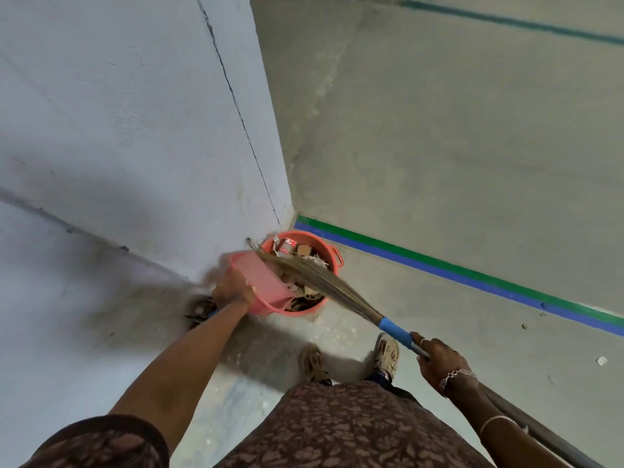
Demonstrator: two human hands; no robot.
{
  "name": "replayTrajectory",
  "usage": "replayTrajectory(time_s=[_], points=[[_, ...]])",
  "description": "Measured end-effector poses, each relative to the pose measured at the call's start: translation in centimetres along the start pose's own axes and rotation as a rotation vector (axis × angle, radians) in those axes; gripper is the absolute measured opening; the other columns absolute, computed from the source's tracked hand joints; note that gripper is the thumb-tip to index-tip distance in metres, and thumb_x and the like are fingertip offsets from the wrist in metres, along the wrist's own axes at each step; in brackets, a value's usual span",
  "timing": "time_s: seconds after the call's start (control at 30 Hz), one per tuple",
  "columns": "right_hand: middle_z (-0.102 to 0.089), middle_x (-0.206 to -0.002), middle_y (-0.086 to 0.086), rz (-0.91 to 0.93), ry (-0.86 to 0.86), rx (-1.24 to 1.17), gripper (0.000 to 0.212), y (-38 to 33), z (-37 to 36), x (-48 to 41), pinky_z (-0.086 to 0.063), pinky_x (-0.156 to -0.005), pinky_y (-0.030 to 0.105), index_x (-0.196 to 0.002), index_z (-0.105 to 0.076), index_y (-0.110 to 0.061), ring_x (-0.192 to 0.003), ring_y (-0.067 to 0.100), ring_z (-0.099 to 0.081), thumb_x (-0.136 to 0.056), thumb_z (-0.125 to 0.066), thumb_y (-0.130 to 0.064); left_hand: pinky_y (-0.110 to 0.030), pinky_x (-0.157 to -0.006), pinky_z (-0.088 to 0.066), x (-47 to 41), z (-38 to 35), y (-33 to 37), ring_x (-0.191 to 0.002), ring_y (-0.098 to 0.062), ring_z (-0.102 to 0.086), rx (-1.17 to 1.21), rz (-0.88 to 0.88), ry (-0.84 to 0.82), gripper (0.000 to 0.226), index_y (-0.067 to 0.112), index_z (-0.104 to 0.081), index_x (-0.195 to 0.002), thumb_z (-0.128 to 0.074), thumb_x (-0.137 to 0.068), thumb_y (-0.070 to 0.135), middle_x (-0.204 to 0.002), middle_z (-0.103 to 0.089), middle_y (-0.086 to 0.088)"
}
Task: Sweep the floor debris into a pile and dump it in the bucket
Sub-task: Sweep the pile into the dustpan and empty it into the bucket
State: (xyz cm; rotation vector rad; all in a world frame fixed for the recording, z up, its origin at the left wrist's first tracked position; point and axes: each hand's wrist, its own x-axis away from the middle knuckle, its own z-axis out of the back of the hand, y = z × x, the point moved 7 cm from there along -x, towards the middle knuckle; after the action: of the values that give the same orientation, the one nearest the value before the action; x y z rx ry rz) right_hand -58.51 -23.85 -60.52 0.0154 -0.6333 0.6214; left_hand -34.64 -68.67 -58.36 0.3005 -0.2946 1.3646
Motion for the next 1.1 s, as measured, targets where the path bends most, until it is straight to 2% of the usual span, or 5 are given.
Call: replayTrajectory(time_s=[0.4, 0.57, 0.7, 0.87, 1.1], points=[[-0.069, -0.087, -0.002, -0.32, 0.186, -0.641, 0.051, 6.6, -1.5, 6.5, -0.049, -0.072, 0.031, -0.135, -0.061, -0.021, -0.077, 0.018, -0.063, -0.085, -0.071, -0.016, -0.039, -0.084, -0.051, 6.3, 0.8, 3.6, -0.107, -0.034, -0.066, 0.118, -0.343, 0.006, 0.038, 0.032, -0.069, -0.122, -0.07, -0.086, 0.044, -0.116, -0.072, -0.005], [-0.062, -0.06, -0.003, -0.427, 0.233, -0.848, 0.047, 10.6, -1.7, 8.9, -0.042, -0.046, 0.024, -0.131, -0.064, -0.018, -0.049, 0.013, -0.053, -0.085, -0.071, -0.01, -0.032, -0.073, -0.05, 9.1, 0.9, 7.8, -0.095, -0.026, -0.07, 0.33, -0.461, -0.018, 0.046, 0.029, -0.076, -0.111, -0.084, -0.068, 0.042, -0.106, -0.075, 0.002], [-0.055, -0.056, 0.002, -0.543, 0.248, -0.978, 0.052, 14.8, -3.0, 10.8, -0.036, -0.04, 0.022, -0.134, -0.061, -0.018, -0.044, 0.014, -0.047, -0.084, -0.069, -0.005, -0.034, -0.076, -0.053, 11.9, -1.0, 12.7, -0.096, -0.026, -0.069, 0.374, -0.533, -0.078, 0.04, 0.027, -0.075, -0.109, -0.084, -0.074, 0.046, -0.102, -0.076, 0.002], [-0.061, -0.062, -0.005, -0.684, 0.214, -1.043, 0.052, 20.6, -7.0, 14.3, -0.039, -0.045, 0.021, -0.133, -0.061, -0.021, -0.048, 0.01, -0.051, -0.083, -0.069, -0.013, -0.038, -0.075, -0.057, 14.3, -6.2, 20.1, -0.083, -0.019, -0.069, 0.23, -0.686, -0.14, 0.049, 0.032, -0.073, -0.106, -0.067, -0.071, 0.067, -0.089, -0.074, 0.01], [-0.067, -0.101, 0.002, -0.812, 0.146, -0.994, 0.033, 30.2, -10.9, 18.7, -0.047, -0.074, 0.027, -0.123, -0.063, -0.017, -0.087, 0.02, -0.061, -0.091, -0.062, -0.024, -0.033, -0.069, -0.042, 26.2, -8.3, 31.6, -0.095, -0.036, -0.069, 0.159, -0.792, -0.144, 0.034, 0.025, -0.075, -0.112, -0.083, -0.08, 0.034, -0.103, -0.076, -0.007]])
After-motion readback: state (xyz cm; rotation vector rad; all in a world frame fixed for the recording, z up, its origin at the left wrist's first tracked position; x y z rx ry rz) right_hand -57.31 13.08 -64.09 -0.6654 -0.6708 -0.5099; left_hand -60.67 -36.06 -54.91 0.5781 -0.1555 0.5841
